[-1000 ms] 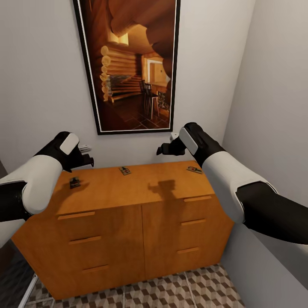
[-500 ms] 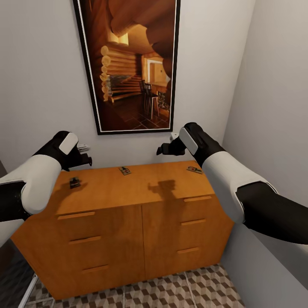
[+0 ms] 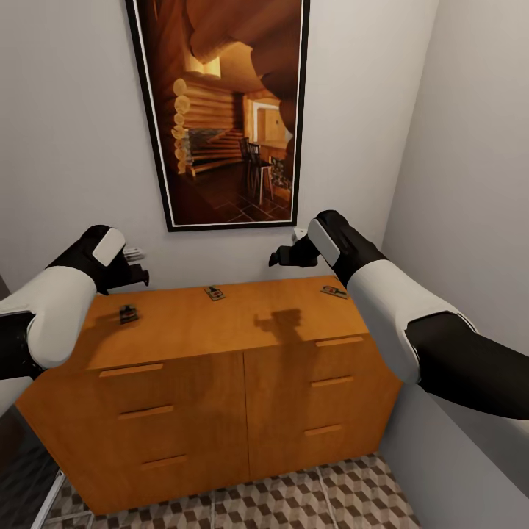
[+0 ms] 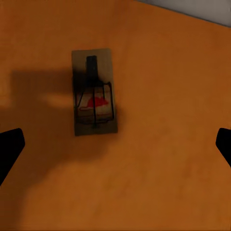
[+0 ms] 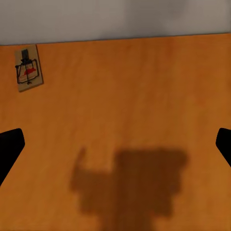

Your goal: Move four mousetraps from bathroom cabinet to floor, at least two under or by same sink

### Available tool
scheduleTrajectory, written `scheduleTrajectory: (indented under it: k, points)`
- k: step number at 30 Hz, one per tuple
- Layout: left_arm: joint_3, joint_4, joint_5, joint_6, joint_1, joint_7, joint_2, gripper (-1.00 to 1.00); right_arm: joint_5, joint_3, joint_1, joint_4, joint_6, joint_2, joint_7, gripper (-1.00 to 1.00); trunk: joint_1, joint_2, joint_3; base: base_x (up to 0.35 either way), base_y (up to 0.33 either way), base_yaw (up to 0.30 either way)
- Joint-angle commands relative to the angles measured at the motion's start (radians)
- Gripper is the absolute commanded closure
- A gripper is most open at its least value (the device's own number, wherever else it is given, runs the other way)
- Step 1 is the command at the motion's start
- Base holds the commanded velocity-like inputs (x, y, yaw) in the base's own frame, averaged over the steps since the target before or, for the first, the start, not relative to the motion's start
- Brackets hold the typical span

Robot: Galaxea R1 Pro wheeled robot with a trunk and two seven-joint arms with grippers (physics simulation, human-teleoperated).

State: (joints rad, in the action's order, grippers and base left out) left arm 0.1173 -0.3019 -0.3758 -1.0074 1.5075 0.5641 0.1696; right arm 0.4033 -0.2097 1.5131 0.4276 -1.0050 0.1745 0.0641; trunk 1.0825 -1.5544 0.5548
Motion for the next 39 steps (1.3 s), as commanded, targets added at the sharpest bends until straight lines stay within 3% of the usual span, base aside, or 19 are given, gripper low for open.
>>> scheduleTrajectory:
  k: [1,27,32,39]
  points:
    - [0.002,-0.002,-0.011,-0.002,0.0,0.01,0.003,-1.0,0.008,-0.004,0.001,0.0,-0.002,0.0,0.007,-1.0,0.0,-0.001,0.001,0.0,0.0,0.0]
    - [0.002,0.001,-0.012,-0.003,0.0,0.01,0.003,-1.0,0.008,-0.004,-0.011,0.001,-0.001,0.0,0.006,-1.0,0.0,-0.001,0.001,0.0,0.0,0.0]
    - [0.002,0.001,-0.012,-0.003,0.0,0.01,0.002,-1.0,0.008,-0.005,-0.011,0.002,-0.002,0.0,0.006,-1.0,0.019,-0.036,0.017,0.0,0.0,0.0]
    - [0.002,0.001,-0.013,-0.003,0.0,0.01,0.001,-1.0,0.009,-0.006,-0.01,0.002,-0.005,0.0,0.006,-1.0,0.019,-0.036,0.017,0.0,0.0,0.0]
